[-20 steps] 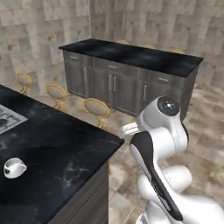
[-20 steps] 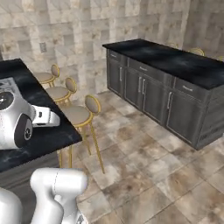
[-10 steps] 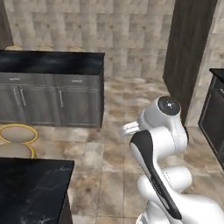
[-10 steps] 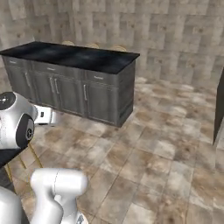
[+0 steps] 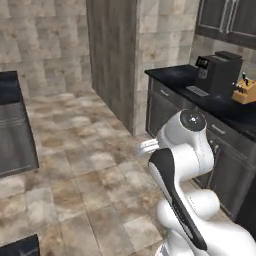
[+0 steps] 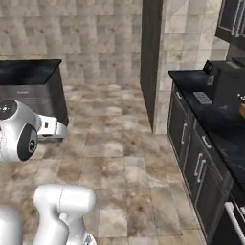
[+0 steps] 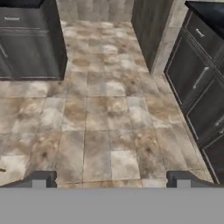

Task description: Clear the mugs and bowl far away from the sink.

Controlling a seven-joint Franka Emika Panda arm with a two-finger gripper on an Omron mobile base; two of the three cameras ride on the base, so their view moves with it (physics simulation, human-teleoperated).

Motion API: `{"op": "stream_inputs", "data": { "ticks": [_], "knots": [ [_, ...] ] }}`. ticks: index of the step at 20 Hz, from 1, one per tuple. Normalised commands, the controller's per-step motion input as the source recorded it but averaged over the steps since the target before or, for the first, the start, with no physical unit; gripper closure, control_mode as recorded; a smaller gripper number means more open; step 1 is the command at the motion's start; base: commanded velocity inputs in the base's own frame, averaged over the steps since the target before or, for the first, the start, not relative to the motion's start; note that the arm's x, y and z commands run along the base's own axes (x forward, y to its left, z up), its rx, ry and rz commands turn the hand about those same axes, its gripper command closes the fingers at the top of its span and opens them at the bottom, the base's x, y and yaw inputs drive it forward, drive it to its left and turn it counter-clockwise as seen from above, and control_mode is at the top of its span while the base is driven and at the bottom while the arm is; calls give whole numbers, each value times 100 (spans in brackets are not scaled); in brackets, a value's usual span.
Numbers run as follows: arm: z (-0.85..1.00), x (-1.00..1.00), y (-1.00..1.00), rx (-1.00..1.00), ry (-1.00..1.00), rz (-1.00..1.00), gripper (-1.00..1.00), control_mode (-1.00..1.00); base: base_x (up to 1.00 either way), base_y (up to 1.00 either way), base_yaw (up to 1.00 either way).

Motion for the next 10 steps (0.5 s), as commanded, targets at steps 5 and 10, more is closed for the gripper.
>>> {"op": "stream_inputs", "data": {
  "ticks": [5, 10],
  "knots": [
    [0, 0, 0, 0, 0, 0, -100, 100, -17, 0, -78],
    [0, 0, 0, 0, 0, 0, -100, 100, 0, 0, -70]
  ]
}}
